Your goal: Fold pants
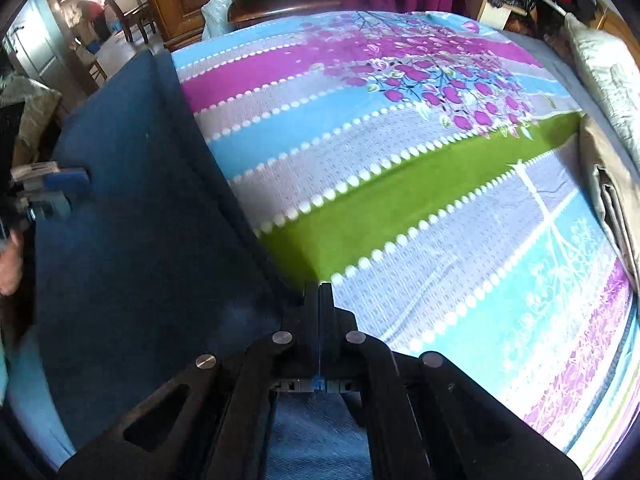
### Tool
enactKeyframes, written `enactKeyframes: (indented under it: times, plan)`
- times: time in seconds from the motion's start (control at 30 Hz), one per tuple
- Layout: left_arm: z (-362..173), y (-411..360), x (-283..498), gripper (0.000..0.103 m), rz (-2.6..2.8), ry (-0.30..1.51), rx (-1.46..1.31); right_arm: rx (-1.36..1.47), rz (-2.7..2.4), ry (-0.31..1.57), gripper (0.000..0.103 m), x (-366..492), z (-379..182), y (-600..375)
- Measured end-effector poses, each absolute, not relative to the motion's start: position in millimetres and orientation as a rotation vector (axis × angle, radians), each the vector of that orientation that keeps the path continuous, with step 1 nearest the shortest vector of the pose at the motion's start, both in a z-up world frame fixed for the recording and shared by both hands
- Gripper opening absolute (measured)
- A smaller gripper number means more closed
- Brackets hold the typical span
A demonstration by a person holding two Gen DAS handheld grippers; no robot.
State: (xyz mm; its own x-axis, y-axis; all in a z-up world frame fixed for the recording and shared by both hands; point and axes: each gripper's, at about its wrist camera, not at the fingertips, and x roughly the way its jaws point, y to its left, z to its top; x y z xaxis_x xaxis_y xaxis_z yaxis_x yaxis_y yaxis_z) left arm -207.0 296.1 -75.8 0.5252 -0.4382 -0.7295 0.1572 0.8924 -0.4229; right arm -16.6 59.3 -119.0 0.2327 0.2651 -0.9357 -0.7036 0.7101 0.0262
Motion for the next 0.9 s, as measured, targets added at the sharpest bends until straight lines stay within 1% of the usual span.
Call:
enactKeyframes:
  times: [0.03,0.1,0.17,0.2,0.37,0.47,0.5,0.57,0.7,0.87,0.9]
  plan:
    - [-72.2,301.8,-210.3,0.053,-0.348,0.946,-0.332,-0.419,0.705,1.141,0.000,-16.5,-113.1,58.4]
    - [-63.5,320.1,-223.3,0.054,-0.318,0.893,-0.362,-0.319,0.759,1.092,0.010,-17.8,-89.7,62.2]
    - [-60.8,338.2,-234.1,0.054,-0.293,0.865,-0.413,-0.249,0.872,1.059,0.015,-12.1,-73.4,90.8]
    - [-60.3,347.5,-240.1,0.054,-0.268,0.853,-0.435,-0.235,0.910,1.060,0.015,-8.7,-72.5,107.6]
    - [-56.0,393.7,-270.7,0.054,-0.136,0.780,-0.520,-0.261,1.059,1.100,0.015,11.9,-97.4,221.3]
    - [-61.1,415.5,-282.1,0.054,-0.074,0.771,-0.552,-0.290,1.105,1.108,0.016,17.7,-111.4,278.4]
    - [-64.4,422.0,-286.1,0.054,-0.054,0.771,-0.558,-0.294,1.116,1.106,0.023,19.6,-114.0,295.9]
    - [-70.1,428.0,-288.5,0.054,-0.041,0.777,-0.571,-0.299,1.115,1.097,0.029,22.7,-117.1,317.5]
    - [-76.3,435.7,-290.6,0.054,-0.031,0.764,-0.595,-0.314,1.121,1.112,0.029,44.7,-137.0,361.8]
    - [-83.2,451.5,-295.0,0.054,-0.022,0.740,-0.628,-0.347,1.129,1.115,0.030,50.7,-144.7,397.4]
    - [-84.1,453.1,-294.8,0.054,-0.019,0.736,-0.635,-0.363,1.131,1.108,0.028,47.7,-143.2,399.1]
